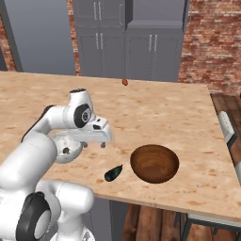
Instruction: Pick both bowls and place them on the counter. Then place the mushroom in one bowl and place the eggplant in the other bowl.
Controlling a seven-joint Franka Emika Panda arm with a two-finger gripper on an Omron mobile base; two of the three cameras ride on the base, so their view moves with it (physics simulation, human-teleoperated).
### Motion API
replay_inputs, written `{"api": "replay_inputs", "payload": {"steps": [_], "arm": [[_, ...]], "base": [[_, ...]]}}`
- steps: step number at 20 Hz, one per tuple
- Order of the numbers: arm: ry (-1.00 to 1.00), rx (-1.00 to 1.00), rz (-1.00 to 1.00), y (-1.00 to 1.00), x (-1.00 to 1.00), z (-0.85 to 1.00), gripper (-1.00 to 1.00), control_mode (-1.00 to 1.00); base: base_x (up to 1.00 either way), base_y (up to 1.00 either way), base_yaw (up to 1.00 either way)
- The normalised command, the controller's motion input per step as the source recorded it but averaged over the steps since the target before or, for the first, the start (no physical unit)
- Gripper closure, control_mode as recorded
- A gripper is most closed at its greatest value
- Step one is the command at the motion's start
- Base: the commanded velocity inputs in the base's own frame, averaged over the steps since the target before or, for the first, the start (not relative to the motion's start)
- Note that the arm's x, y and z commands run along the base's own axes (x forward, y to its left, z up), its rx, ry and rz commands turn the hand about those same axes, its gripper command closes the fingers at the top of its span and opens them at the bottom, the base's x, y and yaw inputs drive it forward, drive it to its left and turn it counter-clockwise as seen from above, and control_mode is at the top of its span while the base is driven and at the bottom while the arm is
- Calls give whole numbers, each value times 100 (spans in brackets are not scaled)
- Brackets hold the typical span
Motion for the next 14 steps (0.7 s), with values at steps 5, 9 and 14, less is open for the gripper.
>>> {"api": "replay_inputs", "payload": {"steps": [5,9,14], "arm": [[10,1,-34,-48,-33,-56,-100,-100],[9,0,-21,-2,-1,-49,-100,-100],[0,0,-6,-4,0,-14,-100,-100]], "base": [[0,0,0],[0,0,0],[0,0,0]]}}
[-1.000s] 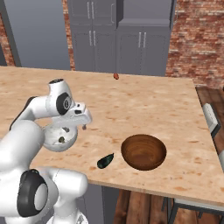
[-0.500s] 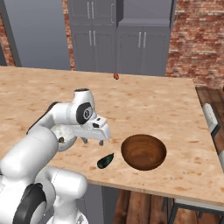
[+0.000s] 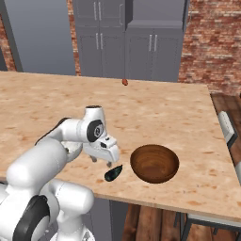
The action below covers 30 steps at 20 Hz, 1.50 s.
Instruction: Pick both bowls and place them on the counter. Then place the mushroom in one bowl and place the eggplant in the other bowl.
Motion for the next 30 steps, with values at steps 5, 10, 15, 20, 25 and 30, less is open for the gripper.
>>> {"api": "replay_inputs", "payload": {"steps": [5,10,15,20,25,30], "arm": [[0,1,-12,-18,-12,-15,-100,-100],[0,0,-11,-9,-2,-10,-100,-100],[0,0,-4,-6,7,-19,-100,-100],[0,0,0,-13,21,-27,-100,-100],[0,0,0,-2,27,-22,-100,-100],[0,0,0,-13,6,-18,-100,-100]], "base": [[0,0,0],[0,0,0],[0,0,0],[0,0,0],[0,0,0],[0,0,0]]}}
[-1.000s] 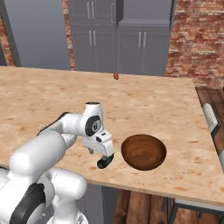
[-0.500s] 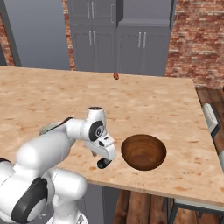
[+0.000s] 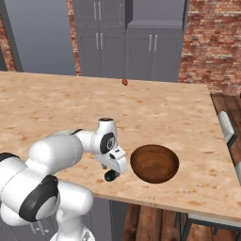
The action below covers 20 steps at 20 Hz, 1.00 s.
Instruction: Pick both bowls and place them on the counter. Then place the mushroom in one bowl and place the eggplant in the other bowl.
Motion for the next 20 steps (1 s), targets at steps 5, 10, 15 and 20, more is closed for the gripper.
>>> {"api": "replay_inputs", "payload": {"steps": [5,10,15,20], "arm": [[0,0,0,-6,0,-19,-100,-100],[0,-1,0,16,0,-32,100,-100],[-1,-1,0,15,-10,1,100,-100],[-9,-1,-4,-1,-32,82,100,-100]], "base": [[0,0,0],[0,0,0],[0,0,0],[0,0,0]]}}
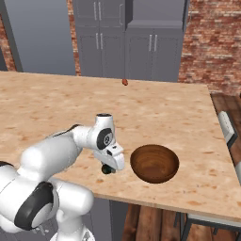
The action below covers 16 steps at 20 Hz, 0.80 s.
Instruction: Pick both bowls and place them on the counter. Then place the mushroom in one bowl and place the eggplant in the other bowl.
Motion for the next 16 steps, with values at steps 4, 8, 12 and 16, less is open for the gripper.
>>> {"api": "replay_inputs", "payload": {"steps": [4,8,12,16], "arm": [[-9,-2,-5,-9,-12,99,100,-100],[-1,-4,-10,-31,4,76,100,-100],[2,0,-9,-65,37,37,100,-100],[1,0,-8,-72,40,19,100,-100]], "base": [[0,0,0],[0,0,0],[0,0,0],[0,0,0]]}}
